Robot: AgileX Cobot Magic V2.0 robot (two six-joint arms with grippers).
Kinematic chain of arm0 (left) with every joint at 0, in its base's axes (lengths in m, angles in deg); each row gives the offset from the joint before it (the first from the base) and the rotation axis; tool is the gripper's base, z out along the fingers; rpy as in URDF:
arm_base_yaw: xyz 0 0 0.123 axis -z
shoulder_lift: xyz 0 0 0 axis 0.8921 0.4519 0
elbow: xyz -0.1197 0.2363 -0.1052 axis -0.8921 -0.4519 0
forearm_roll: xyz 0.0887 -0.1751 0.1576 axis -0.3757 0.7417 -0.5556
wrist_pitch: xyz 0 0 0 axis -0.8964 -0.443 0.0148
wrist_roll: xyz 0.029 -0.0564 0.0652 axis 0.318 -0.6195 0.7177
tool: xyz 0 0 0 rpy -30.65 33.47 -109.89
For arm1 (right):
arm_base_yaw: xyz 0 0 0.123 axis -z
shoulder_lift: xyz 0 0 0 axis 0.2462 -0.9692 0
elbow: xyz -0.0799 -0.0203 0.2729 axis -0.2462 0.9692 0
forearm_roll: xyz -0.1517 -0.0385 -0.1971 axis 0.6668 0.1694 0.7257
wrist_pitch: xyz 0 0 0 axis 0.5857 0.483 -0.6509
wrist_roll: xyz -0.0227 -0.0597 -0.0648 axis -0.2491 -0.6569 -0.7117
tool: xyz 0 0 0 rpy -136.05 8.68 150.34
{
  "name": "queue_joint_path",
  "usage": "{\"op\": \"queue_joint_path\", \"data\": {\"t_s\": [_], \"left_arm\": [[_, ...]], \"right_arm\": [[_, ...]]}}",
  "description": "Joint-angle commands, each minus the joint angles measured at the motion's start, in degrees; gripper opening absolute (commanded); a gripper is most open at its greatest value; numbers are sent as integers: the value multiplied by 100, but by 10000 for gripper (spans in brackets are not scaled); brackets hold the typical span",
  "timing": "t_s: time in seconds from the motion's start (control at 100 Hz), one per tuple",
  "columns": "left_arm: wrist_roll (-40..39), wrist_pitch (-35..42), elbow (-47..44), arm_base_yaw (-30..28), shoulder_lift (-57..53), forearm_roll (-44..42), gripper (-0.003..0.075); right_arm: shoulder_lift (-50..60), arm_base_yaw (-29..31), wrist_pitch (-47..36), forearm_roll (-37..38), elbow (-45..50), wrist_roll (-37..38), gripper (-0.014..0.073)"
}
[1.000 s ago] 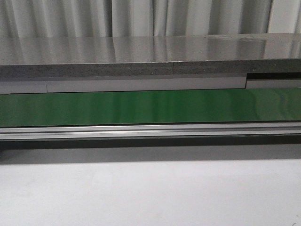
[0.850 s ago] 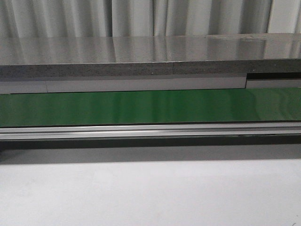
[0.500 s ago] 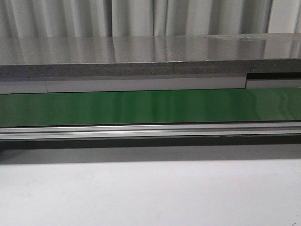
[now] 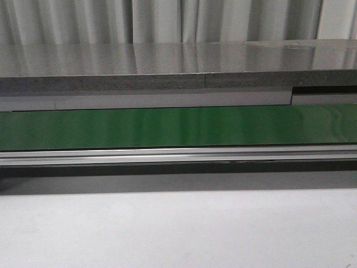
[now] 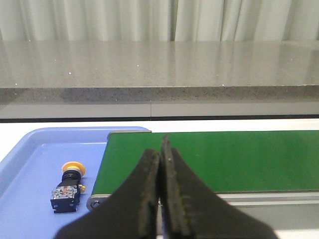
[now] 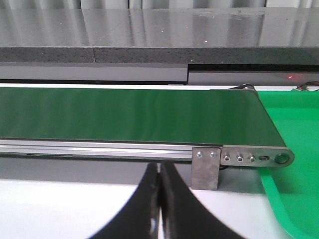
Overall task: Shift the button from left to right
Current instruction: 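Lower the left gripper toward the yellow push button in the blue tray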
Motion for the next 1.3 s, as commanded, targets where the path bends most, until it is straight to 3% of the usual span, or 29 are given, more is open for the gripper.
{"op": "queue_joint_path", "data": {"t_s": [0.0, 0.59, 0.86, 1.17, 1.29], "left_arm": [[-69, 23, 637, -13, 576, 91, -20], [-69, -3146, 3890, -13, 4276, 114, -20], [-69, -3447, 4075, -13, 5135, 144, -20], [-7, -3491, 4075, -13, 5311, 133, -16], [160, -3491, 4075, -13, 5311, 144, 82]], "right_arm": [[112, -12, -468, 32, -83, -28, -68], [112, -12, -468, 32, -83, -28, -68], [112, -12, -468, 32, -83, -28, -68], [112, -12, -468, 32, -83, -28, -68], [112, -12, -468, 32, -83, -28, -68]]}}
